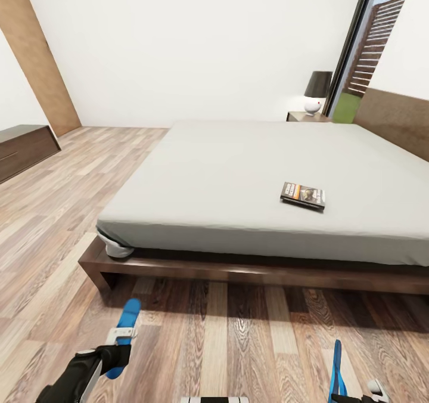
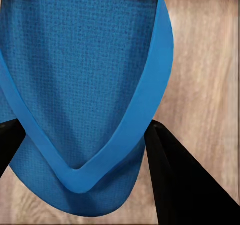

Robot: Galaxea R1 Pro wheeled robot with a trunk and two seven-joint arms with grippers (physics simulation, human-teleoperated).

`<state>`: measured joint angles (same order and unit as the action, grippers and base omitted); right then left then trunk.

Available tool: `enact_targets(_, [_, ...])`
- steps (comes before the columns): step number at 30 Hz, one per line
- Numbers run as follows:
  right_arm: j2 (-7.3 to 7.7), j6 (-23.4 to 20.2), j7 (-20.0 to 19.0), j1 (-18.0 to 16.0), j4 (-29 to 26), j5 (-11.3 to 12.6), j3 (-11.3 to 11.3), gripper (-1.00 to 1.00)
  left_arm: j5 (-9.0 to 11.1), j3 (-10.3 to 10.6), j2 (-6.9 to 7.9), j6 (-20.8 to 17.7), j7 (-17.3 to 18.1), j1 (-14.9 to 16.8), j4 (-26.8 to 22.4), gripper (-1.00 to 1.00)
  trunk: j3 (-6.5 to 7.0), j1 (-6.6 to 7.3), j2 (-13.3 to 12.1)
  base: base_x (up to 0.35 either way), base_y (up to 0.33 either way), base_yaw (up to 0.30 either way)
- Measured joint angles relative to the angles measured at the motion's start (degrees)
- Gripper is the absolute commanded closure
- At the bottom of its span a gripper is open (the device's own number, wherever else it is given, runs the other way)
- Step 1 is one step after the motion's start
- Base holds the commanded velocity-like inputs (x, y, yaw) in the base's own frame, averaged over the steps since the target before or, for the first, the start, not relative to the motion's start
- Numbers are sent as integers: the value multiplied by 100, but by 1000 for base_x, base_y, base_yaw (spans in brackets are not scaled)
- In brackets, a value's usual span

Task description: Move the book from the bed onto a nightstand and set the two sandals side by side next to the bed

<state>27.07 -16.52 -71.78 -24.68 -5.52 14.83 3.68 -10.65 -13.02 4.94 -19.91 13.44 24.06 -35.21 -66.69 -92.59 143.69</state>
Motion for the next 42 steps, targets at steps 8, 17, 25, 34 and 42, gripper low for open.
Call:
enact_targets(8, [0, 0, 0, 0, 0, -2, -5, 100, -472, 6, -101, -331, -14, 0, -162, 100, -110, -13, 6, 0, 0, 0])
enact_targets(17, [6, -1, -34, 0, -14, 9, -1, 100, -524, 12, -247, -367, -15, 0, -168, 100, -310, -36, 18, 0, 0, 0])
enact_targets(25, [52, -785, -80, -15, -373, 70, 95, 100, -524, 14, -252, -367, -15, 0, -168, 100, -355, -41, 22, 0, 0, 0])
enact_targets(34, [52, -2606, -94, -18, -1856, 162, 173, 100, -524, 14, -252, -367, -14, 0, -168, 100, -355, -41, 22, 0, 0, 0])
enact_targets(42, [55, -2792, -93, -11, -2015, 640, 183, 100, -526, 14, -252, -367, -14, 0, -168, 100, -465, -54, 28, 0, 0, 0])
